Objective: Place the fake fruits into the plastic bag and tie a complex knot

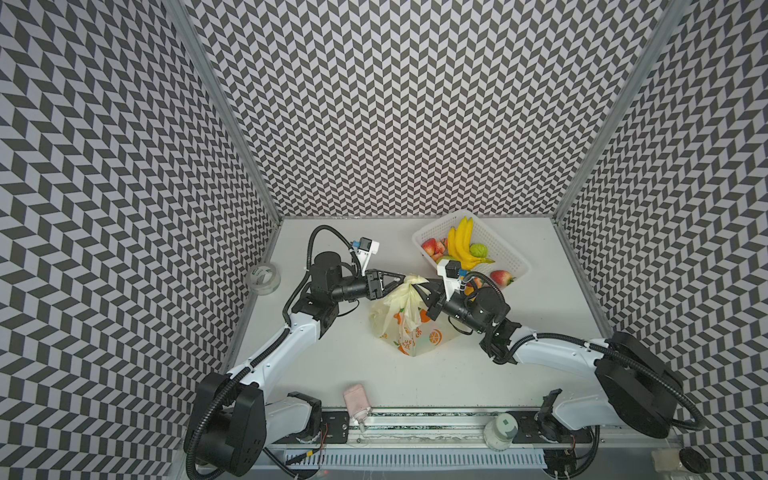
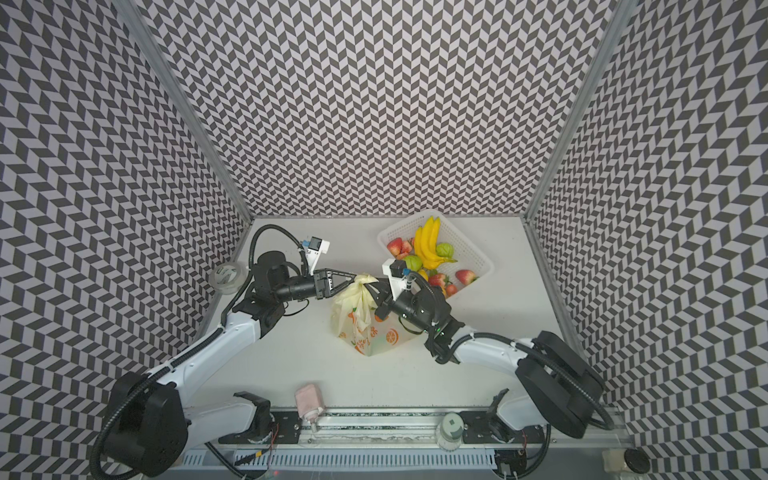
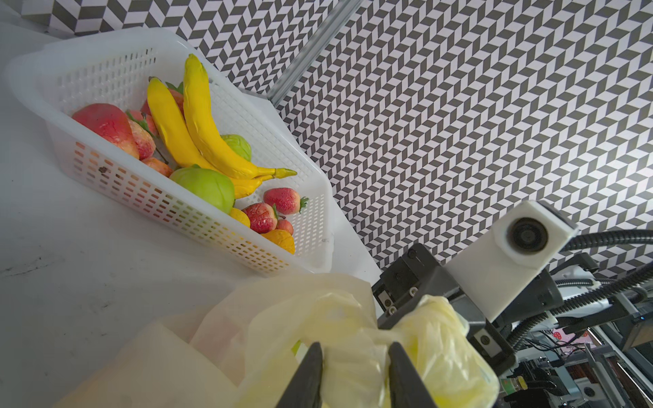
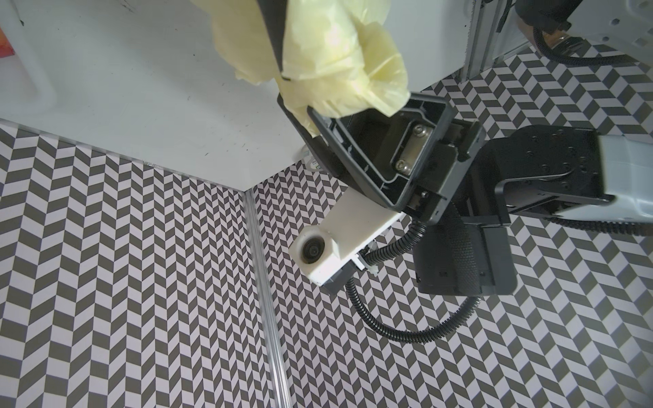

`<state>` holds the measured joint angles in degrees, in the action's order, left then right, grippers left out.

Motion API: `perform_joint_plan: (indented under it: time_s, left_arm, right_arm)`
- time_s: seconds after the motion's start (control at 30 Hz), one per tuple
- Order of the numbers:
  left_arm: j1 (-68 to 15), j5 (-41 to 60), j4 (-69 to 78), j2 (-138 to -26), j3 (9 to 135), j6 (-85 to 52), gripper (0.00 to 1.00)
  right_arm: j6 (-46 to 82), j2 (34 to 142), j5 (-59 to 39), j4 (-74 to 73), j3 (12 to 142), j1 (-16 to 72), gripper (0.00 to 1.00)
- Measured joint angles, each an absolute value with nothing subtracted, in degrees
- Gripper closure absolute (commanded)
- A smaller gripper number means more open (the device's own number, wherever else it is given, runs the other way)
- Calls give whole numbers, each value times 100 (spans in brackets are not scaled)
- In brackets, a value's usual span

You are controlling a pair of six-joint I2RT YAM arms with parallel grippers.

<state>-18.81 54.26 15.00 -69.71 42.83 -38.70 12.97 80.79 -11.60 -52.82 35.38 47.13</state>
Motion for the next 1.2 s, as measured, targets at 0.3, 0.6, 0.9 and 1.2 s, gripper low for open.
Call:
perform_joint_plan:
  time_s: [0.3,0.6,0.9,1.2]
  left_arm:
    - [-1916,5428,1627,-6984,4292,-3874,100]
    - [-1949,5428,1623,-6945,4292,-3870,100]
    - [-1949,5384,1625,-6910,4292,-3874,100]
    - [-1955,5384,1645,-6910,4292,-3940,100]
  right_arm:
    - [1260,8071,-1138,-5242,3538,4713,100]
    - [1157,7891,-1046,-4963,3538,4713,92]
    - [1140,7452,-932,-4429,3540,4709,44]
    - [1210,6340,-1100,-3514,3535,4466,18]
